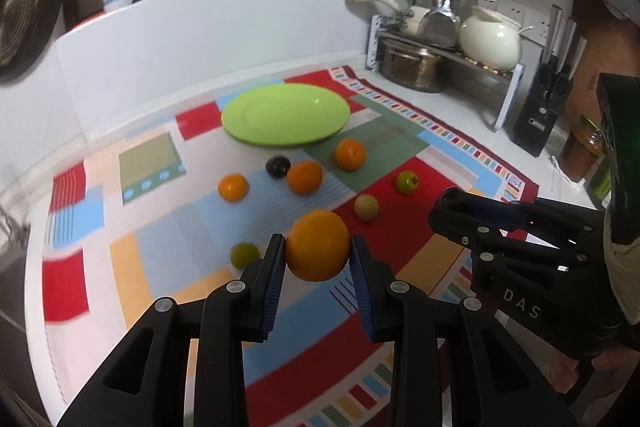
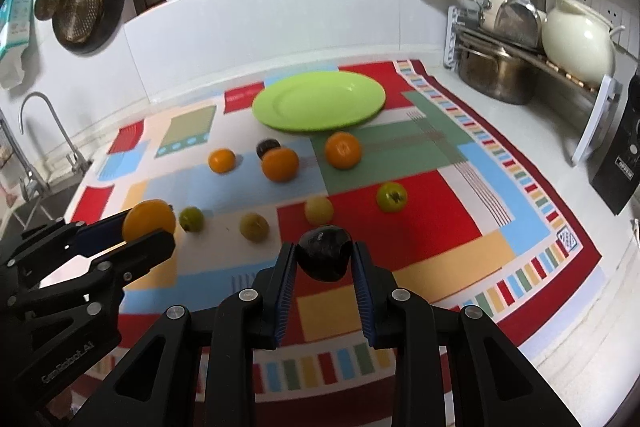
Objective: Organize fruits
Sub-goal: 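Carry the orange in the left tool while the right tool carries the plum to the green plate, then open the left tool over the plate while the right tool releases the plum there, then grasp the green lime with the left tool while the right tool grasps the brown fruit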
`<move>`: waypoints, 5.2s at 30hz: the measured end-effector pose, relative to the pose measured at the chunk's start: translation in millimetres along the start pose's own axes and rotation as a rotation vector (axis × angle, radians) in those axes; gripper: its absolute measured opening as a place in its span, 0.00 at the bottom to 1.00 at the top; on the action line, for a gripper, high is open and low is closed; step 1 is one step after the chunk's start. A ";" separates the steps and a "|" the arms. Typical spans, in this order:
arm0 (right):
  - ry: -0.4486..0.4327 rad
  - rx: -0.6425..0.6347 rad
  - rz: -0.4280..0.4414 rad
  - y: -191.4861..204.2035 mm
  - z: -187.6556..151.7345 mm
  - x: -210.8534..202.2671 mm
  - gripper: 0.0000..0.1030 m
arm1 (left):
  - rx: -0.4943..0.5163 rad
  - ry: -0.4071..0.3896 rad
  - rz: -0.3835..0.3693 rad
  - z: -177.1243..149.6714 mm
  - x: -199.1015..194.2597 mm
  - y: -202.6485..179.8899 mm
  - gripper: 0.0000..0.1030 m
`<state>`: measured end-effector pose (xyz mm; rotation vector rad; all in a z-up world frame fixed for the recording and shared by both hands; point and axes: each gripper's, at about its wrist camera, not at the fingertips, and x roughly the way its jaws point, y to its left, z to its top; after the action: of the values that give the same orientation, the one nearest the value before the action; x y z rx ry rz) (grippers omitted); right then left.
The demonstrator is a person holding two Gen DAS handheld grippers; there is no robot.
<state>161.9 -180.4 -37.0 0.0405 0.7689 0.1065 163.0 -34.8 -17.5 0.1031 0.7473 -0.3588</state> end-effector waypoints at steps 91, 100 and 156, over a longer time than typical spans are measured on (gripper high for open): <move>-0.072 -0.122 0.154 20.2 103.2 49.8 0.40 | 0.015 -0.071 0.061 73.7 32.3 63.8 0.65; -0.037 -0.173 0.178 33.7 71.0 38.1 0.40 | 0.016 -0.033 0.087 35.5 18.1 61.0 0.65; 0.223 -0.210 0.259 42.8 11.2 119.8 0.34 | 0.030 0.181 -0.046 -26.2 100.5 65.0 0.31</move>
<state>251.6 -124.6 -108.5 -0.0728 0.9696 0.4426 237.1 3.3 -107.4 0.1477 0.9249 -0.4082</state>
